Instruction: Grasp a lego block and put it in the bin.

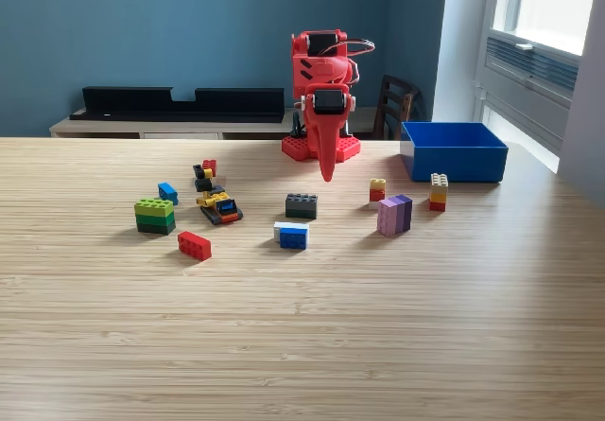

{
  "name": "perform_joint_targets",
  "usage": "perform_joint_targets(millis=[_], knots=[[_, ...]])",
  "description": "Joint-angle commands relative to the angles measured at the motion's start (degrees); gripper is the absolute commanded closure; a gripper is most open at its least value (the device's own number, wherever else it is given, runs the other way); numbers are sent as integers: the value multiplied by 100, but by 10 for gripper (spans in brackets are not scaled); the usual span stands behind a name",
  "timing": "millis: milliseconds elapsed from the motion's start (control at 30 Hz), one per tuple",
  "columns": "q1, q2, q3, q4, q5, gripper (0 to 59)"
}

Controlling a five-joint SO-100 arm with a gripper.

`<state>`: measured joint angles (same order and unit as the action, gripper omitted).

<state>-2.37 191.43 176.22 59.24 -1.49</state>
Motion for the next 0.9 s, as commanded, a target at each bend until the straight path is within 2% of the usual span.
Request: perform_joint_targets(millis=[33,367,733,900], knots=[[-97,9,26,-105,-62,585],[-105,0,-264,-88,-185,585],[-237,-26,-1160,-44,-141,586],[-281,-141,-1687,237,-79,586]])
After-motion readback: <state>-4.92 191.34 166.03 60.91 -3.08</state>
